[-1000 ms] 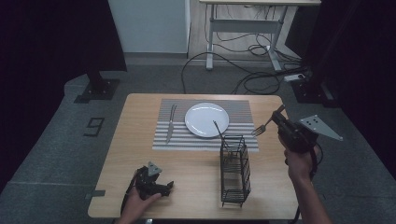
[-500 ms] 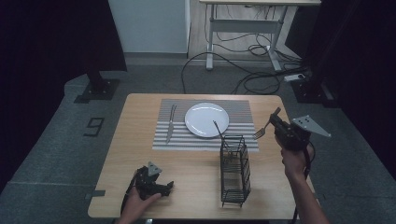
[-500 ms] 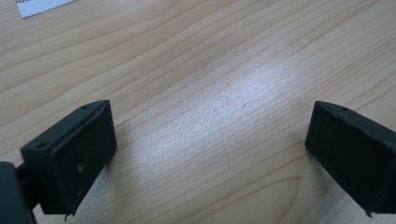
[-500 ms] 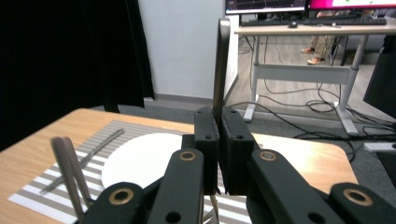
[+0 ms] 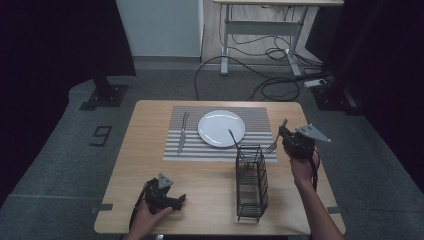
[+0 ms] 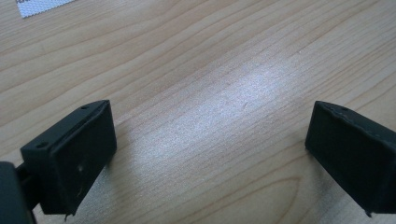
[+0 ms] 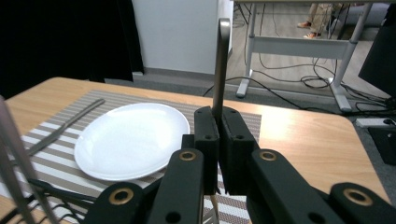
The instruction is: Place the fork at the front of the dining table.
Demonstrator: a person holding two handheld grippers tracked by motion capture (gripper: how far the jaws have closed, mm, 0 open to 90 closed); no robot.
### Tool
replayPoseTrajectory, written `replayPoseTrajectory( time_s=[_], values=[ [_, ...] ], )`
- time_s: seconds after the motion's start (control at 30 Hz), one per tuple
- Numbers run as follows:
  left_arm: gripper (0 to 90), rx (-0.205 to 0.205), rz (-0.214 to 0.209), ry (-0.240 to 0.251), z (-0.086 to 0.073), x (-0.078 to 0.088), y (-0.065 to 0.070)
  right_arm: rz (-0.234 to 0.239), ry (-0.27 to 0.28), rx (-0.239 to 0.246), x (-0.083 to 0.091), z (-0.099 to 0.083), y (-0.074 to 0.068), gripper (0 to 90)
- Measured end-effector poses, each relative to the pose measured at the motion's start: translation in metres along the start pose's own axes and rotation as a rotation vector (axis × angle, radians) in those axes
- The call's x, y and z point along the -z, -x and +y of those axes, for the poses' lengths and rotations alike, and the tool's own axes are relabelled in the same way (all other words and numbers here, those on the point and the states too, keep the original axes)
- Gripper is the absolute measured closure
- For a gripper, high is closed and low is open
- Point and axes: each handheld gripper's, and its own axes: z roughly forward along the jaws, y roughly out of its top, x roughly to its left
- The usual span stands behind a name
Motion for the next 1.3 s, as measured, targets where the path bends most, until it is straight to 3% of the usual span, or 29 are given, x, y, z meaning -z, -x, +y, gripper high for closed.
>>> replayPoseTrajectory(
  time_s=[0.5, 0.87, 1.0, 1.13, 1.3],
  values=[
    [2.0, 0.002, 0.000, 0.001, 0.000, 0.000, 0.000, -0.024, -0.066, 0.032, -0.041, -0.026, -0.006, 86.3],
    [2.0, 0.001, 0.000, 0.001, 0.000, 0.000, 0.000, -0.024, -0.064, 0.054, -0.051, -0.030, -0.008, 86.1],
    [2.0, 0.001, 0.000, 0.001, 0.000, 0.000, 0.000, -0.021, -0.064, 0.042, -0.052, -0.031, -0.006, 86.0],
    [2.0, 0.001, 0.000, 0.001, 0.000, 0.000, 0.000, -0.020, -0.120, 0.045, -0.058, -0.036, -0.005, 84.6],
    [2.0, 0.001, 0.000, 0.001, 0.000, 0.000, 0.000, -0.023, -0.113, 0.029, -0.064, -0.040, -0.001, 85.2]
  ],
)
